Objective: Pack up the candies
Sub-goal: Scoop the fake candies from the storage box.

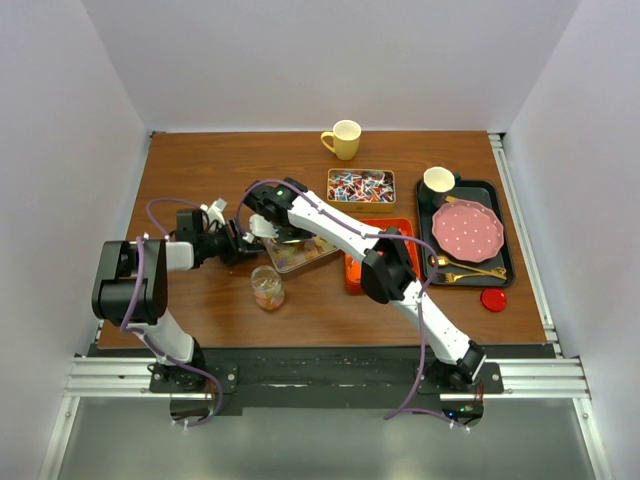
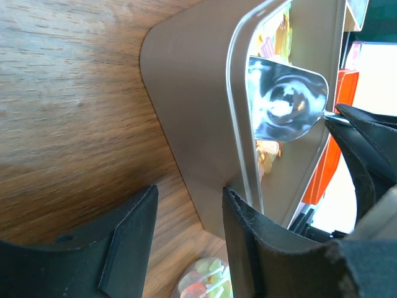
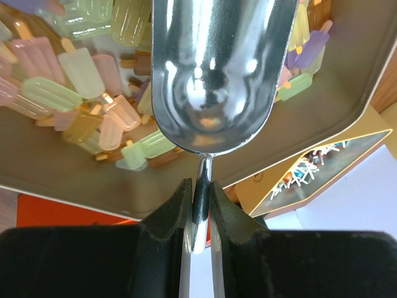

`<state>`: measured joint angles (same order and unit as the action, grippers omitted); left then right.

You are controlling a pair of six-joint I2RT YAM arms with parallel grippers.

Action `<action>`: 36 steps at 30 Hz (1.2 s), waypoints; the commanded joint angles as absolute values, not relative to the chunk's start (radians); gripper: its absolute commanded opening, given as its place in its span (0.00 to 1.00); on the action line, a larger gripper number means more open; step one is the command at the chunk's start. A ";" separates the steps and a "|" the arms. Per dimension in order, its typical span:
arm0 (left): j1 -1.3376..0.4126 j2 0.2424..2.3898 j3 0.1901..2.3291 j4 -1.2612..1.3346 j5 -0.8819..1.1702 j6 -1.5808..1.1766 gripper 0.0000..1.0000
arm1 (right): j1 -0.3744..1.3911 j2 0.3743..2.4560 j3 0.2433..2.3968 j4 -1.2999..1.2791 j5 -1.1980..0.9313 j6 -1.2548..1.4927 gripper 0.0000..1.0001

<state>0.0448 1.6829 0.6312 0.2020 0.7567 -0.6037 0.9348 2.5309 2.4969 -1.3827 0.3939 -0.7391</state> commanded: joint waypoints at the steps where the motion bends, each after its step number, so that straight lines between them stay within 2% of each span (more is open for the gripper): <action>1: 0.026 1.730 0.629 0.166 0.726 -0.603 0.52 | 0.963 2.551 2.556 -1.514 0.296 -0.739 0.00; 9: 0.026 1.694 0.617 0.156 0.738 -0.585 0.51 | 0.962 2.519 2.534 -1.310 0.215 -0.687 0.00; 16: 0.029 1.648 0.614 0.124 0.736 -0.563 0.51 | 0.945 2.554 2.583 -1.311 0.164 -0.635 0.00; 23: 0.041 1.572 0.585 0.091 0.735 -0.537 0.51 | 0.923 2.470 2.454 -1.261 0.163 -0.618 0.00; 29: 0.049 1.534 0.555 0.081 0.721 -0.523 0.51 | 0.922 2.528 2.568 -1.224 0.166 -0.606 0.00; 36: 0.064 1.519 0.554 0.063 0.704 -0.499 0.51 | 0.930 2.514 2.530 -1.141 0.152 -0.650 0.00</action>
<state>0.0498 1.5459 0.5587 0.0700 0.7193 -0.5354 0.9165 2.5313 2.5183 -1.2140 0.1875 -0.6323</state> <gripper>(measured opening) 0.510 0.152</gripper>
